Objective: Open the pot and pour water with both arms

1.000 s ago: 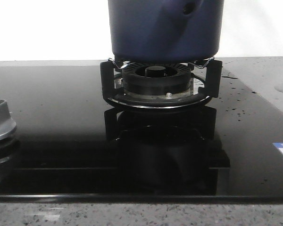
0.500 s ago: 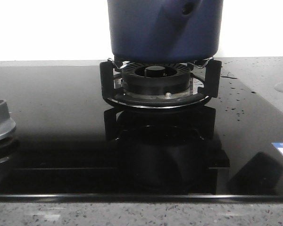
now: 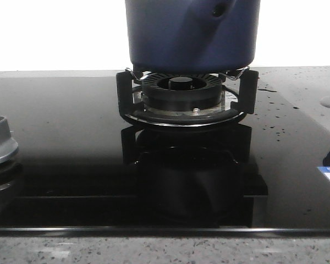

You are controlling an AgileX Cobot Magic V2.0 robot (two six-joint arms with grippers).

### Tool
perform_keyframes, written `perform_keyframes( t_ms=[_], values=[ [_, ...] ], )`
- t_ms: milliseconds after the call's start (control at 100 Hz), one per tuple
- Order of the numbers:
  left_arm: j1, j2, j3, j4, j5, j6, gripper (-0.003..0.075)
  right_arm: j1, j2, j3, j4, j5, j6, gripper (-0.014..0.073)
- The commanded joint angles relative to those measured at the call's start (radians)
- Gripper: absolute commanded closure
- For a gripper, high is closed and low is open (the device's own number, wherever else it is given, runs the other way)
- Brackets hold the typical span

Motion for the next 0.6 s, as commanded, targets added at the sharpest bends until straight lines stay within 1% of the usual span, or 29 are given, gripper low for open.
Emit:
perform_keyframes(
  t_ms=[0, 30, 80, 150, 200, 250, 340, 490, 590],
  values=[
    [-0.002, -0.012, -0.029, -0.093, -0.012, -0.007, 0.0462, -0.008, -0.022, -0.015, 0.017, -0.082, 0.004, 0.0382],
    [-0.002, -0.009, -0.029, -0.093, -0.014, -0.007, 0.0462, -0.008, -0.022, -0.015, 0.017, -0.082, 0.004, 0.0375],
    [-0.002, -0.009, -0.029, -0.093, -0.014, -0.007, 0.0461, -0.008, -0.022, -0.015, 0.017, -0.085, 0.004, 0.0334],
    [-0.002, -0.006, -0.029, -0.095, -0.011, -0.007, 0.0461, -0.008, -0.022, -0.015, 0.017, -0.087, 0.004, 0.0228],
    [-0.002, -0.005, -0.029, -0.095, -0.011, -0.007, 0.0461, -0.008, -0.022, -0.015, 0.017, -0.092, 0.004, 0.0124],
    [-0.002, -0.005, -0.029, -0.095, -0.011, -0.007, 0.0461, -0.008, -0.022, -0.015, 0.017, -0.089, 0.004, 0.0041],
    [-0.002, -0.005, -0.029, -0.095, -0.011, -0.007, 0.0461, -0.008, -0.025, -0.015, 0.051, -0.07, 0.004, -0.0063],
    [-0.002, -0.005, -0.029, -0.096, -0.011, -0.007, 0.0461, -0.008, -0.063, -0.015, 0.071, -0.054, 0.004, -0.0062],
    [-0.002, -0.002, -0.029, -0.096, -0.011, -0.007, 0.0461, -0.008, -0.133, -0.015, 0.071, -0.06, 0.004, -0.0062]
  ],
)
